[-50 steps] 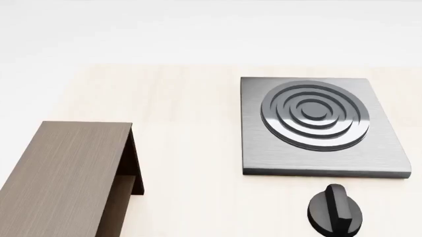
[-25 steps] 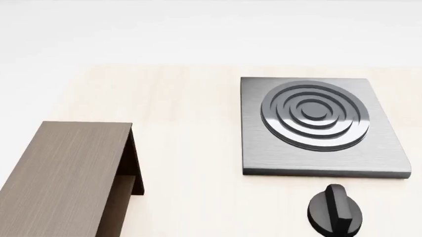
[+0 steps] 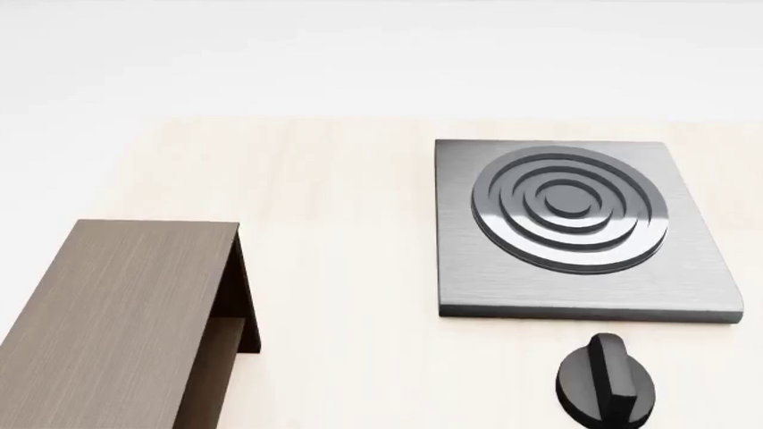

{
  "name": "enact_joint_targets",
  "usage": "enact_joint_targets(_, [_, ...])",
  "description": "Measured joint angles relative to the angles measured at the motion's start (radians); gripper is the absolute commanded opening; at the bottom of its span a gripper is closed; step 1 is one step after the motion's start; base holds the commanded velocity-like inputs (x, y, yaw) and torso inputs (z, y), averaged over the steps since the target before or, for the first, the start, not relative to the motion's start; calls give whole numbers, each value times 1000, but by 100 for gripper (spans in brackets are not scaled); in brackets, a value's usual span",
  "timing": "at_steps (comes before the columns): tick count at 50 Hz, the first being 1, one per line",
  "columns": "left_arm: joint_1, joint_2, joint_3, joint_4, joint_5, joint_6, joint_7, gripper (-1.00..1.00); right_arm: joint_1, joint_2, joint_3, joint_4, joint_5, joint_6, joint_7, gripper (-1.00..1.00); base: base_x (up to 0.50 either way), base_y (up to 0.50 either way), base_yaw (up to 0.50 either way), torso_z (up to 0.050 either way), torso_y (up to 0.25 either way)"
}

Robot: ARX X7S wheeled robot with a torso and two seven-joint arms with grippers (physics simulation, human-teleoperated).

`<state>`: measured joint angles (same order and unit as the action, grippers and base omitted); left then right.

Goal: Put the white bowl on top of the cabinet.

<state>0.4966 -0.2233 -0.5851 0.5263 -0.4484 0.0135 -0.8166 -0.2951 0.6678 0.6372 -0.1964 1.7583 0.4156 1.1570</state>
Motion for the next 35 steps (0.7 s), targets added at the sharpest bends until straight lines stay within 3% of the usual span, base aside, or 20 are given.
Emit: enact_joint_targets(35, [-2, -3, 6, -6, 0, 3, -1, 100, -28, -24, 44, -89, -7, -16, 88, -100, 0, -1, -1, -1, 0])
